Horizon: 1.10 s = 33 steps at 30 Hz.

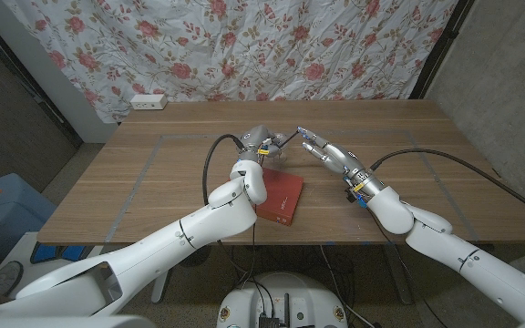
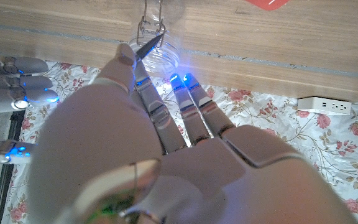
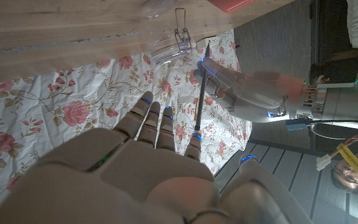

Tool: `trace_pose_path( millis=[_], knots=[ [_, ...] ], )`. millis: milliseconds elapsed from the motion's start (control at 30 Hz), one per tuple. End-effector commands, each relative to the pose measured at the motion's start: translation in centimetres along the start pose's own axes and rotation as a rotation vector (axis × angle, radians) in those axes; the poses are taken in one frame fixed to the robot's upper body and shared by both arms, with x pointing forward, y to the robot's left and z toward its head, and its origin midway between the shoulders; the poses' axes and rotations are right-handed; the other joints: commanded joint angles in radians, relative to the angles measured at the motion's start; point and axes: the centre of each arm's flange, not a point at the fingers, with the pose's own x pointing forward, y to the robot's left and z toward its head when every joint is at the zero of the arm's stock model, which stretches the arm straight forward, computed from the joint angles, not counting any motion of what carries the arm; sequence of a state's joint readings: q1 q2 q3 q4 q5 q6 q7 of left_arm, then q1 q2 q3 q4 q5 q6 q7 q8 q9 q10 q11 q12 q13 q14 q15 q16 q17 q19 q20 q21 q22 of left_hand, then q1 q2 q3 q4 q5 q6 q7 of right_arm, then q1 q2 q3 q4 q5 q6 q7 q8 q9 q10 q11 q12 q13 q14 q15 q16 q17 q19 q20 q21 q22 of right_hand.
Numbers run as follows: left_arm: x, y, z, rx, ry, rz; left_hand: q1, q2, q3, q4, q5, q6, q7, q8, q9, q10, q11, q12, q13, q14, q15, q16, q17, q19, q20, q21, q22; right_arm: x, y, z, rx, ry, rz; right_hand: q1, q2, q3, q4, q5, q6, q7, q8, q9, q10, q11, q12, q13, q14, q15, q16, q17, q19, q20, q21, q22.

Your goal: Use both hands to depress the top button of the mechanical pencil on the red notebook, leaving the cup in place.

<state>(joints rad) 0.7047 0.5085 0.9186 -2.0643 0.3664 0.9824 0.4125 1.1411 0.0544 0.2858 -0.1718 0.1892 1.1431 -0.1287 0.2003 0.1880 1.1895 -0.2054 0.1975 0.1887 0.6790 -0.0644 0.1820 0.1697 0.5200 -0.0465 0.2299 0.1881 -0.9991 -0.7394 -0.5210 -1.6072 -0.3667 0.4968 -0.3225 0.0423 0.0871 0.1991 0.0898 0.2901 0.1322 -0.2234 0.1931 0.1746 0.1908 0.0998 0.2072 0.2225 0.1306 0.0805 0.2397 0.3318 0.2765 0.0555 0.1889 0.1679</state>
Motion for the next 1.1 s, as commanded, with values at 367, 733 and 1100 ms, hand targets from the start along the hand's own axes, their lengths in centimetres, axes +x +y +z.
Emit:
trace_pose_path(
  millis=[367, 733, 1100],
  knots=[
    [-0.3, -0.2, 0.0, -0.003, 0.005, -0.003, 0.004, 0.009, -0.004, 0.002, 0.009, 0.007, 0.005, 0.008, 0.004, 0.021, -0.017, 0.006, 0.005, 0.011, -0.165, -0.003, 0.003, -0.002, -0.046, 0.004, 0.002, -0.1, -0.4, -0.1, -0.002, 0.005, -0.02, 0.005, 0.016, 0.009, 0.001, 0.009, 0.019, 0.002, 0.005, 0.005, -0.002, 0.003, 0.006, 0.004, -0.003, 0.004, -0.006, 0.004, -0.001, -0.002, 0.001, 0.002],
    [-0.3, -0.2, -0.2, -0.004, -0.001, -0.002, 0.004, 0.01, -0.004, 0.002, 0.01, 0.007, 0.005, 0.008, 0.004, 0.022, -0.017, 0.006, 0.005, 0.011, -0.165, -0.003, 0.003, -0.001, -0.045, 0.004, 0.002, -0.1, -0.8, -0.4, -0.008, 0.012, -0.032, 0.006, 0.016, 0.01, 0.001, 0.009, 0.019, 0.002, 0.003, 0.005, 0.001, 0.003, 0.007, 0.003, -0.001, 0.002, -0.005, 0.004, 0.001, -0.001, 0.002, 0.002],
    [-0.2, -0.2, -0.2, -0.005, 0.001, 0.0, 0.004, 0.01, -0.005, 0.003, 0.01, 0.006, 0.005, 0.007, 0.004, 0.021, -0.017, 0.006, 0.005, 0.011, -0.165, -0.003, 0.003, -0.002, -0.045, 0.004, 0.002, -0.1, -1.0, -0.6, -0.007, 0.012, -0.038, 0.007, 0.017, 0.01, 0.0, 0.009, 0.019, 0.002, 0.002, 0.005, 0.003, 0.002, 0.008, 0.003, 0.0, 0.003, -0.004, 0.005, 0.004, -0.002, 0.003, 0.002]
  ],
)
